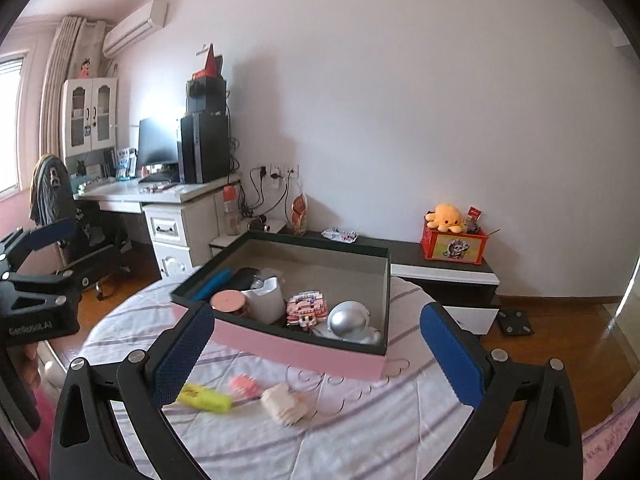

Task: Organize rigid objects
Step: 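Withdraw both tools from the box back toward the remaining items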

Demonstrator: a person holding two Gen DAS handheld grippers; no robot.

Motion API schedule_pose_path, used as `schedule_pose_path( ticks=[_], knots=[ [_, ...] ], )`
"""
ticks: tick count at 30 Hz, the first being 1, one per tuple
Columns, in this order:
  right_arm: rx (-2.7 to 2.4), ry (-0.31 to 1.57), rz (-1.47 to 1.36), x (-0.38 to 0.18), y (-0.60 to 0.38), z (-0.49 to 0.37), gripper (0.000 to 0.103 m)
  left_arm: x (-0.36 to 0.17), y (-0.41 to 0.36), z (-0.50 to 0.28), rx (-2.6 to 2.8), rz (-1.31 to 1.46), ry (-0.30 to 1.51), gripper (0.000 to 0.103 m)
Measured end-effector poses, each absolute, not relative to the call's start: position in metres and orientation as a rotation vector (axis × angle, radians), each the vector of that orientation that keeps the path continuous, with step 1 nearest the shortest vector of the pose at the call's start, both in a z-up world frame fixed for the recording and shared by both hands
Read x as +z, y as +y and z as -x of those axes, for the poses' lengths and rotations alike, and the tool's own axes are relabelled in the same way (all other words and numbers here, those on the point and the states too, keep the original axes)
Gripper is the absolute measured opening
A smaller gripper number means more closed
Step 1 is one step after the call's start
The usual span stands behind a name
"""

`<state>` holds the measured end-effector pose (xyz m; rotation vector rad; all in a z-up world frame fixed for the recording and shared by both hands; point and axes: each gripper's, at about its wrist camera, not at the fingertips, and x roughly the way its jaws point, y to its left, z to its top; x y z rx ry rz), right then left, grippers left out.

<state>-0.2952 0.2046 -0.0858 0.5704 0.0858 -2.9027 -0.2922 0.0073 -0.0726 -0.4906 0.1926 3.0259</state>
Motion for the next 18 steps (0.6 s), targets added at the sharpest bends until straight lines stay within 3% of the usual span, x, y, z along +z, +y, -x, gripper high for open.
schedule_pose_path(
  ticks=[18],
  knots=[
    [-2.919, 0.044, -0.459, -0.054, 0.186, 0.186, 0.103, -0.046, -0.010, 0.188, 3.059, 0.349, 0.149, 0.103]
  ],
)
